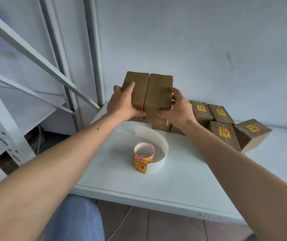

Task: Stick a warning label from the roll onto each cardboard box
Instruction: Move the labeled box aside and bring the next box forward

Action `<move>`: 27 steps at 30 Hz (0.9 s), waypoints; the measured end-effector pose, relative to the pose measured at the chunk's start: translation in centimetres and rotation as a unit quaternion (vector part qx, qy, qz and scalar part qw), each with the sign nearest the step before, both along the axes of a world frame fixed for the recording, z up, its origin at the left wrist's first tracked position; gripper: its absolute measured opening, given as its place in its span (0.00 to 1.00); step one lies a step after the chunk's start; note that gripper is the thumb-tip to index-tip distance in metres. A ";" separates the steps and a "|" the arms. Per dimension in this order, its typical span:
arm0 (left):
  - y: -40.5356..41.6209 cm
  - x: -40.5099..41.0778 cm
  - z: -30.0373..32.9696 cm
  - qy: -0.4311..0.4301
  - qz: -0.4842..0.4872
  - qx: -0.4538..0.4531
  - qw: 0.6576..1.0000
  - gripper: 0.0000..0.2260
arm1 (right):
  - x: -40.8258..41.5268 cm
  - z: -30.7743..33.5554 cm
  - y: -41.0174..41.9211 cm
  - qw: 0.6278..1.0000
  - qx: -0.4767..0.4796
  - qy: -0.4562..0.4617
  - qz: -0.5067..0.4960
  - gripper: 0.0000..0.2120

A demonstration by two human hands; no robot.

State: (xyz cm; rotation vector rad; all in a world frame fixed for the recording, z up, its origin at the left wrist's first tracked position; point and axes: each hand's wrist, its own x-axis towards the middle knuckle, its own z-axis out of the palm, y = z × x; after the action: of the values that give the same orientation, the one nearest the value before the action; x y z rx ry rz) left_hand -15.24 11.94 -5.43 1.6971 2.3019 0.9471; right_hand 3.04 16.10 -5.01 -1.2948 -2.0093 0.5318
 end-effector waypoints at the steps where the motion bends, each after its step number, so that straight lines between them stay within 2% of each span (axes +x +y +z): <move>1: 0.2 1.1 0.0 -0.003 -0.009 0.003 1.000 0.52 | 1.1 0.1 -0.2 1.000 0.003 0.000 -0.009 0.42; 8: 1.3 9.1 -2.1 -0.057 -0.100 0.016 0.993 0.52 | 9.2 -0.7 -1.4 0.998 0.008 0.006 -0.070 0.44; 14: 1.3 12.7 -5.1 -0.105 -0.137 -0.008 0.985 0.53 | 12.6 -1.8 -2.0 0.996 0.015 -0.021 -0.090 0.48; 27: -0.7 11.1 -7.3 -0.101 -0.098 -0.069 0.988 0.49 | 11.1 -4.1 -2.8 0.994 -0.024 -0.085 -0.072 0.46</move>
State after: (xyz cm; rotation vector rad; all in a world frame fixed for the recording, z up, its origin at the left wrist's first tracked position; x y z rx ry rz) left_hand -4.18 11.19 -12.70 1.6527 1.9821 0.8558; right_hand 14.15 13.25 -9.07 -1.5463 -2.0295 0.4170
